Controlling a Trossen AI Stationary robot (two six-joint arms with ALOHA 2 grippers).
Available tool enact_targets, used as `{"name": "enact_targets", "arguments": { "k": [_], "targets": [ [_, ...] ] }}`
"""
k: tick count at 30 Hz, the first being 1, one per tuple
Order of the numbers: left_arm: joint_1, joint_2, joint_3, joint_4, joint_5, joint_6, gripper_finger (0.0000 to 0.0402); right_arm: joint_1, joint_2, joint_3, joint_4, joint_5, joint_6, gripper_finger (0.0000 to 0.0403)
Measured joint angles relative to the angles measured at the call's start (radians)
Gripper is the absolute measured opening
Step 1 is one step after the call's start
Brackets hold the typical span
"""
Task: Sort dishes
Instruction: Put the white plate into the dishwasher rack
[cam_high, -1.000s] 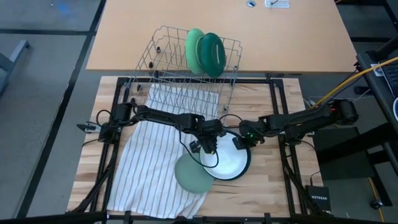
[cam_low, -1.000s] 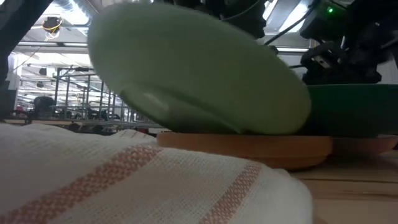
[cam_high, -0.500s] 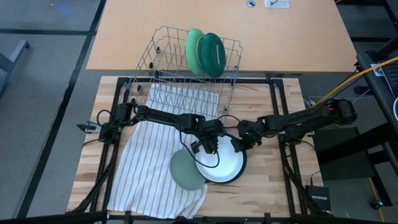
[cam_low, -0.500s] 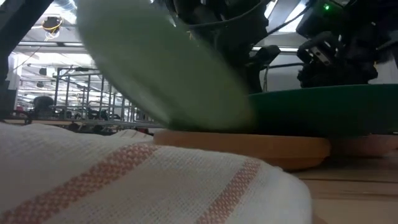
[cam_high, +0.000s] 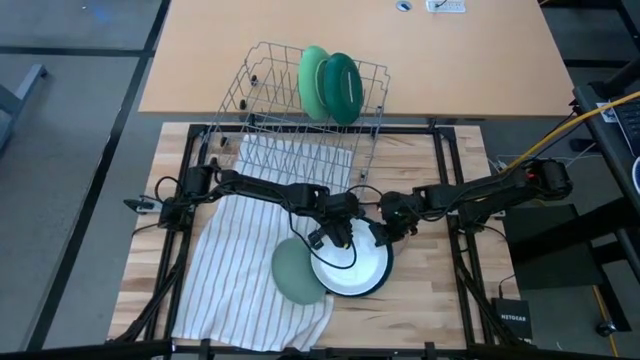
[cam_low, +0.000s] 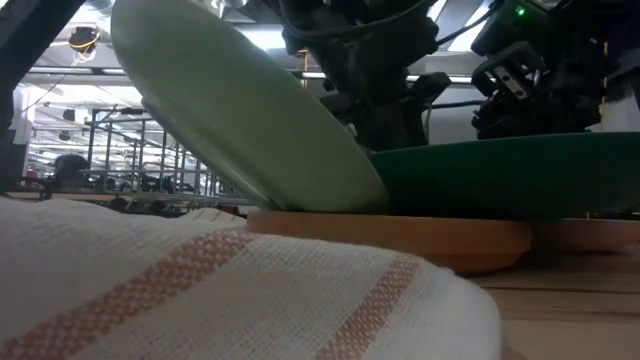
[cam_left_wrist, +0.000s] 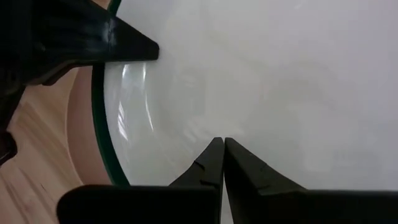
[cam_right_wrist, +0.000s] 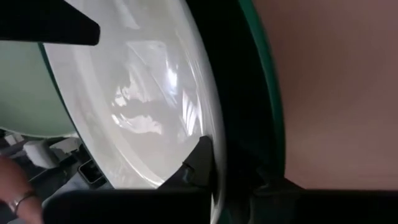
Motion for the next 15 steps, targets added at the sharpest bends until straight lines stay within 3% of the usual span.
{"name": "enact_targets", "arguments": {
  "k": [15],
  "targets": [
    [-0.001, -0.067, -0.002, 0.017, -0.004, -0.212, 0.0001, 0.000, -0.037, -0.002, -0.012, -0.109, 0.001, 0.0018]
  ]
}}
